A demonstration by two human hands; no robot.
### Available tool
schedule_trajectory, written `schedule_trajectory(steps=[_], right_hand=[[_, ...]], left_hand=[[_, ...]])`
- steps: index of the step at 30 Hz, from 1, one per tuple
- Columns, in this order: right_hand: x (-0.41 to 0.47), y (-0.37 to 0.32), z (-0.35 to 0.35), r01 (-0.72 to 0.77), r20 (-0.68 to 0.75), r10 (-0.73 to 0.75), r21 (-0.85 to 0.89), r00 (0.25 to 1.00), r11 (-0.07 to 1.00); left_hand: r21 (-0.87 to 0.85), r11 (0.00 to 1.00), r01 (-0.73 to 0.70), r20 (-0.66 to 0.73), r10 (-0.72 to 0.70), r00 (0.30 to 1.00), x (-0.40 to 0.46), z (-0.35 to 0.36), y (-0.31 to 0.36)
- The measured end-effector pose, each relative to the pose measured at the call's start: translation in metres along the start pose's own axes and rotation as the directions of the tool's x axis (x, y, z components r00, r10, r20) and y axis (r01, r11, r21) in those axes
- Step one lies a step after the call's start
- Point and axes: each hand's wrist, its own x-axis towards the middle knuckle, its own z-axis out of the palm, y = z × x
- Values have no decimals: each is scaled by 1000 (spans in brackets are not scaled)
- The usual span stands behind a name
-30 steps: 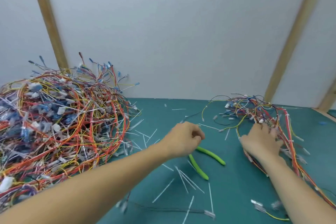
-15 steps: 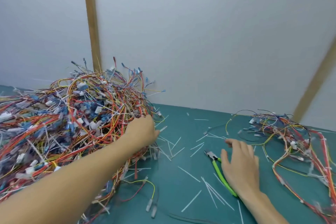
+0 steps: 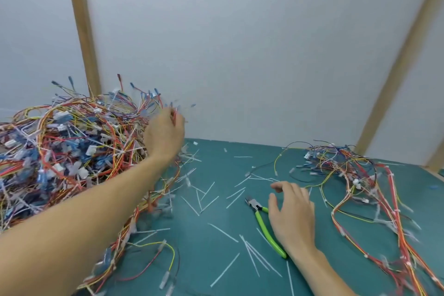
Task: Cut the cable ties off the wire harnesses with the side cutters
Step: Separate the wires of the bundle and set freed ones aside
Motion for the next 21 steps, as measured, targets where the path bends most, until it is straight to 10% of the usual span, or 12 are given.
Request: schedule_trajectory(steps=[2,7,12,16,21], right_hand=[[0,-1,0,-4,-28,6,46,1000,999],[6,-13,-12,0,-34,11,293,999,956],[10,-82,-19,-384,595,-97,626,798,679],[16,-124,-16,-656,682,-56,720,729,226],[18,-126,-2,-677,664,137,708,735,200]], left_hand=[[-92,985,-142,-67,136,988,4,-9,27],[407,756,-513,689,114,716,-24,-11,63],[40,991,-125,868,27,496,-26,-14,72],[-172,922,347,912,16,409,-32,-15,73],[-43,999,-7,920,42,390,-33,-20,34]])
